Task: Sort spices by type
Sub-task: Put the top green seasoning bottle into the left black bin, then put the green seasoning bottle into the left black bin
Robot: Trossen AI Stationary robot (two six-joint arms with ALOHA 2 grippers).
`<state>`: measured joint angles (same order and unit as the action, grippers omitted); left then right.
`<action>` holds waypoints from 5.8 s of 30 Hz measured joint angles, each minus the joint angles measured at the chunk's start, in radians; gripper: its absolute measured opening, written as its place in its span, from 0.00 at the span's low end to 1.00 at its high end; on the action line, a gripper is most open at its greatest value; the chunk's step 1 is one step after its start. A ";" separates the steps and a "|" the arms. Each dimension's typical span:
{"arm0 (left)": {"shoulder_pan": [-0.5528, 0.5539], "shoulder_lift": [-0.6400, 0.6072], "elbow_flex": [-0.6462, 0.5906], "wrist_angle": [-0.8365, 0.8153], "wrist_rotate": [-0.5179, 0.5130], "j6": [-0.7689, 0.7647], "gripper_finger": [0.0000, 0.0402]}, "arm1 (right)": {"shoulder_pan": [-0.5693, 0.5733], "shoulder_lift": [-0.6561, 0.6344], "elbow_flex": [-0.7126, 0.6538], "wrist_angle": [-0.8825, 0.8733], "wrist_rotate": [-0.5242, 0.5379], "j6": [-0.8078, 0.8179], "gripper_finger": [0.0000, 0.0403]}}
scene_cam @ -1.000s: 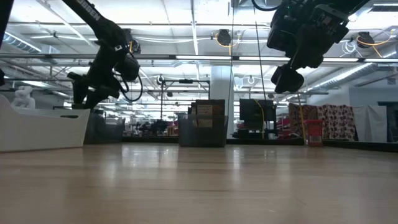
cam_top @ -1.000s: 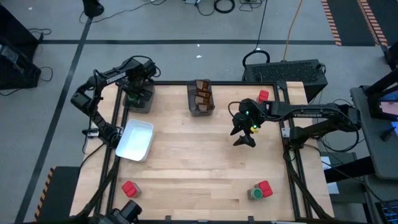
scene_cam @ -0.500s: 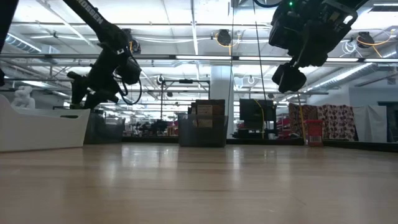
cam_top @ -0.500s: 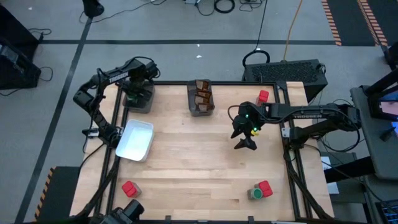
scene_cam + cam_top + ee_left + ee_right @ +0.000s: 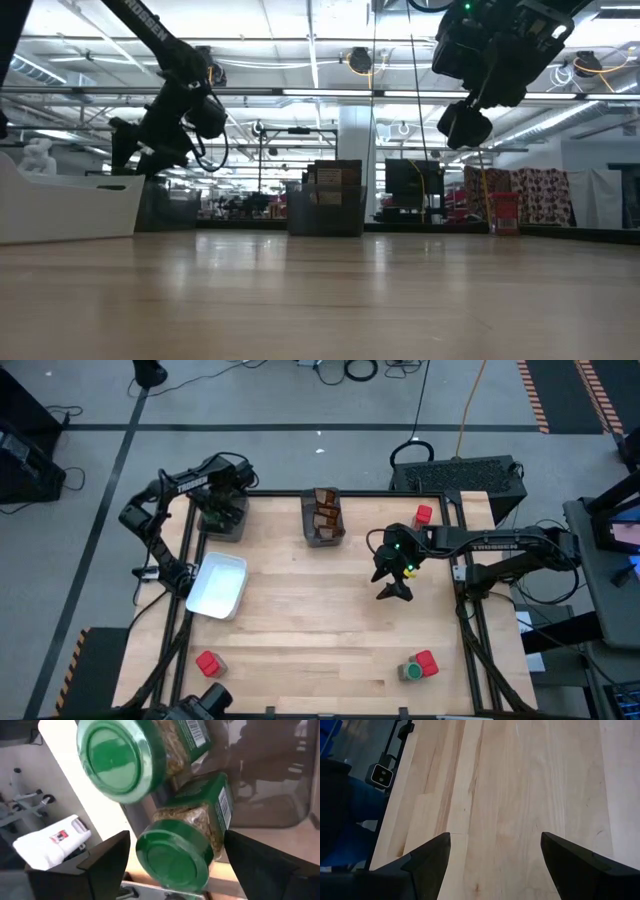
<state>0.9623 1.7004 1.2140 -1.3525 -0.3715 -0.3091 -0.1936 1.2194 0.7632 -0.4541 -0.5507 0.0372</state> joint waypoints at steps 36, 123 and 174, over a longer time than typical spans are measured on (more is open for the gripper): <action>-0.702 -0.335 0.081 0.753 0.641 -0.075 0.82 | -0.001 0.000 0.000 0.002 0.005 0.044 0.73; -1.380 0.874 0.895 1.702 0.092 0.341 0.82 | 0.117 -0.371 0.000 -0.607 0.399 0.476 0.73; -1.382 0.931 0.901 1.734 0.112 0.289 0.82 | 0.117 -0.430 0.000 -0.615 0.423 0.523 0.73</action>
<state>-0.4195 2.6313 2.1151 0.3816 -0.2592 -0.0198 -0.0765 0.7895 0.7628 -1.0693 -0.1272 0.5605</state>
